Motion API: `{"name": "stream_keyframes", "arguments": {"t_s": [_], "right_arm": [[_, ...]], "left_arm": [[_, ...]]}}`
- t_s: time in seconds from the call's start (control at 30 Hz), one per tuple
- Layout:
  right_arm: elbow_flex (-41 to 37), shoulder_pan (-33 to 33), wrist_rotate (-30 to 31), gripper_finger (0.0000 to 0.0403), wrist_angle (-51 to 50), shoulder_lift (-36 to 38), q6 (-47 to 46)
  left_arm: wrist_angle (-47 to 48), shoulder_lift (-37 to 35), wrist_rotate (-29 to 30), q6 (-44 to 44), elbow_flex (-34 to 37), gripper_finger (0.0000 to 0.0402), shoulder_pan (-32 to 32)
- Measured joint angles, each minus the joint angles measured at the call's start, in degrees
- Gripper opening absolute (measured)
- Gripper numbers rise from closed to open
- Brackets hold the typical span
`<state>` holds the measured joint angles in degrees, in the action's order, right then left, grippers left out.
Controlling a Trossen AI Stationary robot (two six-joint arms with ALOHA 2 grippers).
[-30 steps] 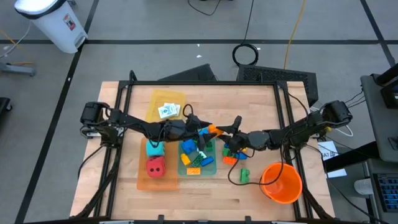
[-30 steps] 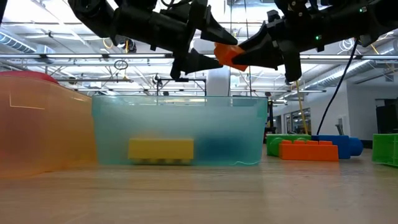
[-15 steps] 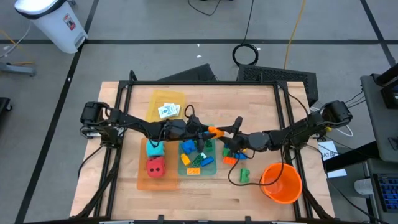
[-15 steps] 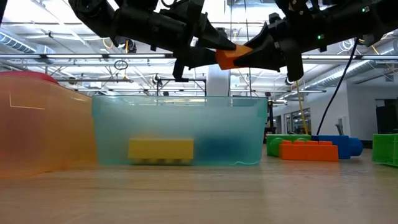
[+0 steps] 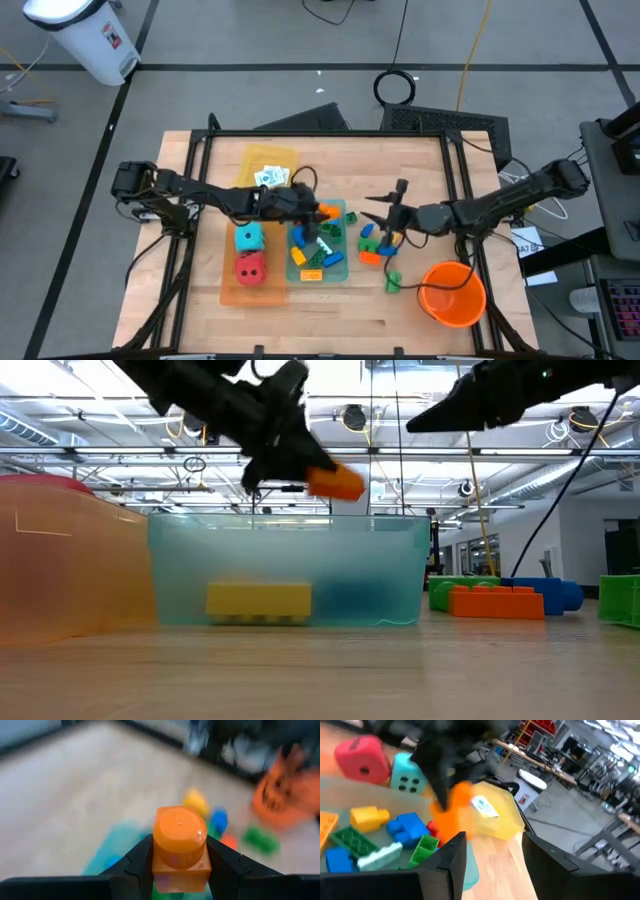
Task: Pick & Place Toys
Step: Put the yellow game piece into the green bin, then put the green game piece into the green bin
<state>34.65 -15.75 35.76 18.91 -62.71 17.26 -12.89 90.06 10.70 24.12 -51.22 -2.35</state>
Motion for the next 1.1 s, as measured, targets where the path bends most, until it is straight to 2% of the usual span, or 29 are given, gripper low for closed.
{"name": "stream_keyframes", "arguments": {"t_s": [0.2,0.37,0.5,0.67,0.73,0.9,1.1], "right_arm": [[0.0,4.9,-1.4,0.0162,-5.8,2.8,-8.2],[-1.2,10.3,-8.3,0.0163,-6.2,2.1,-13.5],[-1.6,15.8,-18.1,0.0160,-8.1,0.3,-17.7],[-1.7,21.5,-31.1,0.0169,-9.0,-4.5,-20.8],[-1.7,22.4,-33.9,0.0180,-8.0,-7.3,-19.0],[-1.6,22.5,-34.6,0.0229,-2.3,-14.9,-15.1],[-1.6,22.9,-37.2,0.0286,1.9,-22.7,-12.8]], "left_arm": [[13.5,0.1,-11.7,2.5,0.1,0.0138,-0.3],[21.3,0.8,-12.7,3.7,0.2,0.0137,-1.3],[22.8,0.7,-12.7,4.7,0.0,0.0143,-2.6],[21.1,0.7,-11.8,2.9,0.0,0.0213,-4.7],[18.6,0.7,-11.6,2.8,0.0,0.0241,-5.0],[14.8,0.7,-11.3,-0.4,0.0,0.0291,-5.1],[13.8,0.7,-11.0,-2.0,0.0,0.0321,-5.1]]}}
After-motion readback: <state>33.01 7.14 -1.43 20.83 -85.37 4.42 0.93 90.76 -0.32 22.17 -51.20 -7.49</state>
